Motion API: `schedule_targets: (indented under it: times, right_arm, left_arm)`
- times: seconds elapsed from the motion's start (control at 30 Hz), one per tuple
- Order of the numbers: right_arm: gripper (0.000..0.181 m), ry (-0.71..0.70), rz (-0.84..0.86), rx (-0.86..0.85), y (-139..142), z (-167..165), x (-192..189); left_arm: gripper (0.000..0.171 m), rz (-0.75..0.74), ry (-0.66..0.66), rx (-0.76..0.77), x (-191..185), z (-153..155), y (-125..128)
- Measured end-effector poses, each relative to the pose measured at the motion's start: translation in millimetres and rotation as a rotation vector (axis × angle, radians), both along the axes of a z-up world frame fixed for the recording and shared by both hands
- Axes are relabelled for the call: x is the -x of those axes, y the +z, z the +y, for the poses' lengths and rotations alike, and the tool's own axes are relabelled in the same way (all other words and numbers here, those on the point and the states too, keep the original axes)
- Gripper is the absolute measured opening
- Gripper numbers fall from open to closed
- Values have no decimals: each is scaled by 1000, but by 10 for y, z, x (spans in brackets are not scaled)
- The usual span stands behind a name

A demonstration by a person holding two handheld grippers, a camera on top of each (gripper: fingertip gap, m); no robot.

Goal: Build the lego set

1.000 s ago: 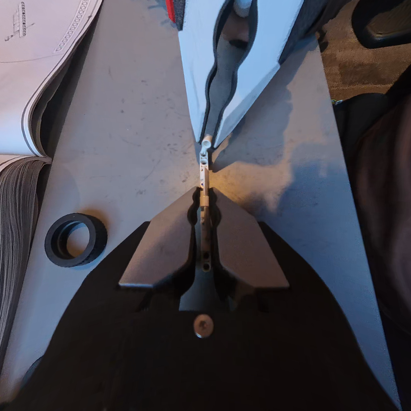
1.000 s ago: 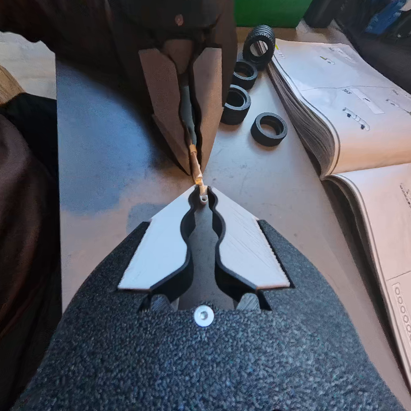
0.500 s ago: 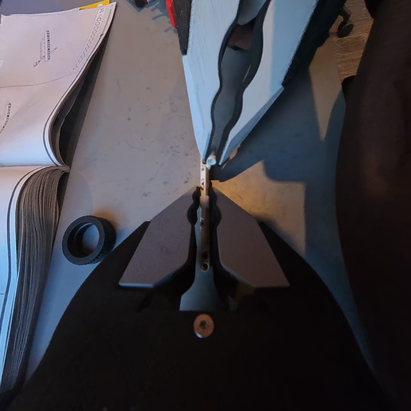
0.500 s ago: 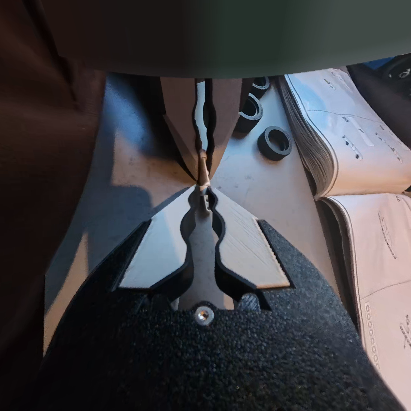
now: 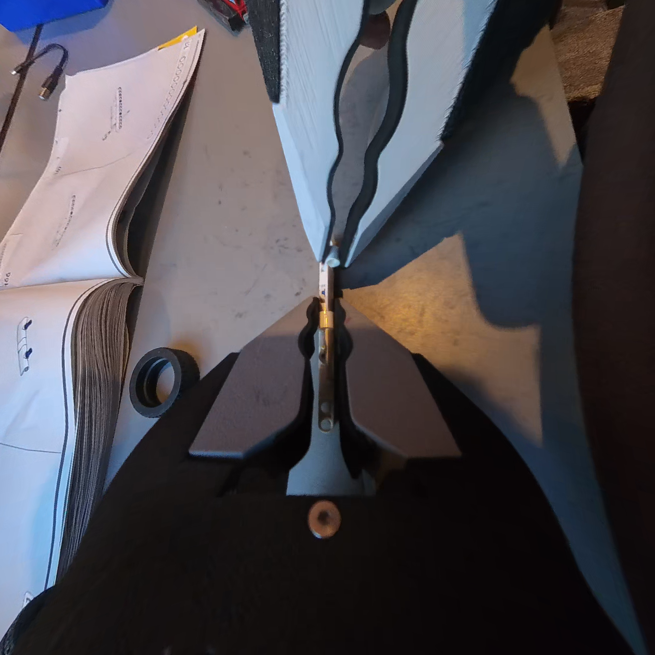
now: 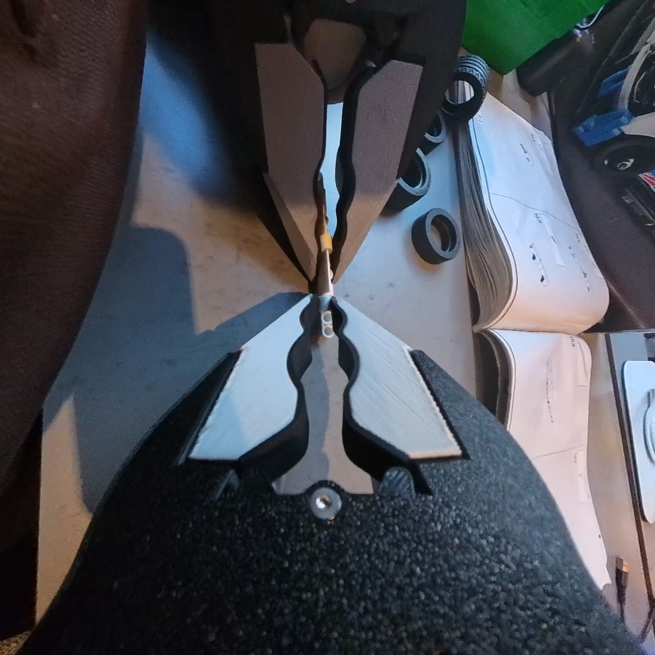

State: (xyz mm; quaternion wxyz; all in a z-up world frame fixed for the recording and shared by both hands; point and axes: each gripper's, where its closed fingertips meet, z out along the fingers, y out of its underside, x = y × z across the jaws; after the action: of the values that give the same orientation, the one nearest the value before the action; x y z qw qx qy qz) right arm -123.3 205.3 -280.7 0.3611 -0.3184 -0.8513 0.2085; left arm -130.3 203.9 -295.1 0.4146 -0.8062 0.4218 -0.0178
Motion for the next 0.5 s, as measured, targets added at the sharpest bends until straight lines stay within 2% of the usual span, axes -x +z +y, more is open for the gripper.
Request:
schedule_targets:
  times: [0.5]
  right_arm:
    - [7, 61, -97, -87, -28, -3, 5]
  left_arm:
    - [4, 66, 24, -62, -3, -1, 4]
